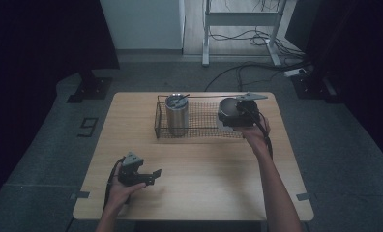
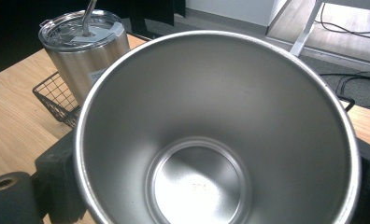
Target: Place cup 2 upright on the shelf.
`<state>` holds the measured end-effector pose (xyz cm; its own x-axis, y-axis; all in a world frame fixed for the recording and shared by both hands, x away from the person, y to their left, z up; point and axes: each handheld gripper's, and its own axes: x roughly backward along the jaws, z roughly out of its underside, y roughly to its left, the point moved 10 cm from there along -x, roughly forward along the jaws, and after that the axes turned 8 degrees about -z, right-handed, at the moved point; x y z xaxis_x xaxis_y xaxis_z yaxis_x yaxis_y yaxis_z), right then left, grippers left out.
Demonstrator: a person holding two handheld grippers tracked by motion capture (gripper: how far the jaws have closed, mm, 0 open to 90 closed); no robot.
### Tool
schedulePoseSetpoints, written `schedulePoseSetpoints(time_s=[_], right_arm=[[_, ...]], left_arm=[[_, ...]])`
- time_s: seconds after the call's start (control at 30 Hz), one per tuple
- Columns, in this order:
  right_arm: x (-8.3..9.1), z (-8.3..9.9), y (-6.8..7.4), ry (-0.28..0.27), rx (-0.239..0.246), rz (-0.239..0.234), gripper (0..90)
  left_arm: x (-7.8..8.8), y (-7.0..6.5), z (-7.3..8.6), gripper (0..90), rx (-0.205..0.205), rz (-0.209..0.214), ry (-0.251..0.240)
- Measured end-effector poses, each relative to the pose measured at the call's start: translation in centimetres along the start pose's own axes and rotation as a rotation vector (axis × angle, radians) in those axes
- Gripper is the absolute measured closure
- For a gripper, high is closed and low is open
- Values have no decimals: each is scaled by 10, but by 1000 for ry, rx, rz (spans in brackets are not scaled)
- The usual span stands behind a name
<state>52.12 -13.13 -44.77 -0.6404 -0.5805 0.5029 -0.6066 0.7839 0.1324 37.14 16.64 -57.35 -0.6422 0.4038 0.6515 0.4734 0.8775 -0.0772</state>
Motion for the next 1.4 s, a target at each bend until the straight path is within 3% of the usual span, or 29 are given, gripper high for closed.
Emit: schedulePoseSetpoints(time_s=[0.8,1.4], right_arm=[[-31,-11,-20,21,-15,30,70],[-47,-15,-26,41,-16,33,69]], left_arm=[[0,5,5,97,4,-4,11],[0,7,7,97,7,-2,16]])
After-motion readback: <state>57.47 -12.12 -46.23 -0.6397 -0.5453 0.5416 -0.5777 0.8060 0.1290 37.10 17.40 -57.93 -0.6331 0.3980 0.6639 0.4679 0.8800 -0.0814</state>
